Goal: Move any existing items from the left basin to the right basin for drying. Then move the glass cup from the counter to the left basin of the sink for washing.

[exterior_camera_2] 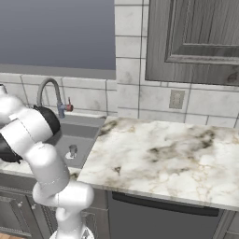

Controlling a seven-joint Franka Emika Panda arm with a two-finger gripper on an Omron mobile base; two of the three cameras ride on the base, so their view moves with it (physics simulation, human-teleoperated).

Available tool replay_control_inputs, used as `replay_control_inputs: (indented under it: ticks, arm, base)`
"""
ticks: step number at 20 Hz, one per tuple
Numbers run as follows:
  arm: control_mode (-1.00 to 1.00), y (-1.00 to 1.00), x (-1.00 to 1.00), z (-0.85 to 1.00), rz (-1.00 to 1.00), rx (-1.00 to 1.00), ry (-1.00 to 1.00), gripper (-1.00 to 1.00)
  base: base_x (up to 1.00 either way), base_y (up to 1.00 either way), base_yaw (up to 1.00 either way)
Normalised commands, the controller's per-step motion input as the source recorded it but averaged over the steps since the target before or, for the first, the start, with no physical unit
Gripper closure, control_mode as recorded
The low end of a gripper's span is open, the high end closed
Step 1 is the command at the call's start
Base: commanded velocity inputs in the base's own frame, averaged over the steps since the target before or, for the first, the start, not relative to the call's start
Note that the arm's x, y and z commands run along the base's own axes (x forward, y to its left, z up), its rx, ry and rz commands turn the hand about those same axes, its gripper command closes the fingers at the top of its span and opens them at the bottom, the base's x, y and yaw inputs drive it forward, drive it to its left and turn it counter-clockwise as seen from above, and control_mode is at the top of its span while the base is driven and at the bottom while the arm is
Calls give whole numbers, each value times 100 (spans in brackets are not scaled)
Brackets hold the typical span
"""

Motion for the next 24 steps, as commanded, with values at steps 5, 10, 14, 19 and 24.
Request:
replay_control_inputs:
  ticks: [5, 10, 14, 19, 24]
  arm:
    - [-100, 33, 26, -33, -1, -4, -1, 100]
    - [-100, 22, 24, -36, -2, -8, -3, 100]
    - [-100, 8, 17, -29, -4, -6, -3, 100]
    - [-100, 1, 31, -9, -7, -1, 0, 100]
    - [-100, 1, 36, -7, -7, 0, 0, 100]
  base:
    - [0, 0, 0]
    - [0, 0, 0]
    - [0, 0, 0]
    - [0, 0, 0]
    - [0, 0, 0]
